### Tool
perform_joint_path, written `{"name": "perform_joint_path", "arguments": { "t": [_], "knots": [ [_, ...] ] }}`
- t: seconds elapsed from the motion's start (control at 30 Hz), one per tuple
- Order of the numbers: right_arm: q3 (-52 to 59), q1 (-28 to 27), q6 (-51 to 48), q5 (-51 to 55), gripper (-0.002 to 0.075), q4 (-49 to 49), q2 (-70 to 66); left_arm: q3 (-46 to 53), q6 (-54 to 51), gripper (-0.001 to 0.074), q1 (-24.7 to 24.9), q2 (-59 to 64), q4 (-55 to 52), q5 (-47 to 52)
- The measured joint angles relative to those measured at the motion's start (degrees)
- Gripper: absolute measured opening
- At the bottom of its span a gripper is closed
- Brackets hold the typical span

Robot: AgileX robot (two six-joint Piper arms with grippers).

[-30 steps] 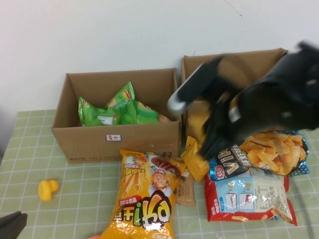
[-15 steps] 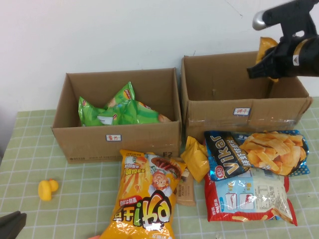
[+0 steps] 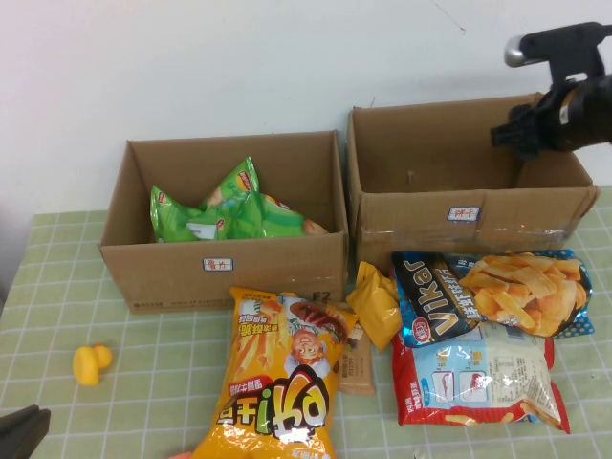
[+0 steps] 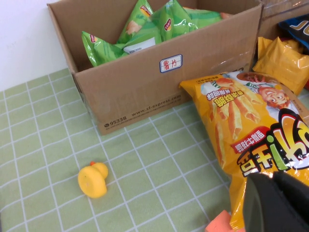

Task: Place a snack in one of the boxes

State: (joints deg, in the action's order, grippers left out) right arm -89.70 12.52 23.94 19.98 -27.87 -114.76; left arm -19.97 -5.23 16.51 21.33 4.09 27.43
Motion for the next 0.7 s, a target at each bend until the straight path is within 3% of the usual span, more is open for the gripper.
{"name": "perform_joint_path", "arguments": {
  "t": [0.1,0.3,0.43,0.7],
  "knots": [
    [-1.8,-0.1,-0.8,7.0,0.0432,0.3,1.2,0.0,0.0,-0.0001,0.0,0.0,0.0,0.0],
    [-2.2,-0.1,-10.7,15.7,0.0073,6.0,8.9,0.0,0.0,-0.0001,0.0,0.0,-0.1,0.0],
    [0.3,-0.1,-22.2,16.4,0.0013,15.7,17.5,0.0,0.0,-0.0001,0.0,0.0,-0.1,0.0],
    [16.2,-0.1,-42.1,14.6,-0.0001,31.7,38.9,0.0,0.2,-0.0001,0.0,0.0,-0.2,0.0]
  ]
}}
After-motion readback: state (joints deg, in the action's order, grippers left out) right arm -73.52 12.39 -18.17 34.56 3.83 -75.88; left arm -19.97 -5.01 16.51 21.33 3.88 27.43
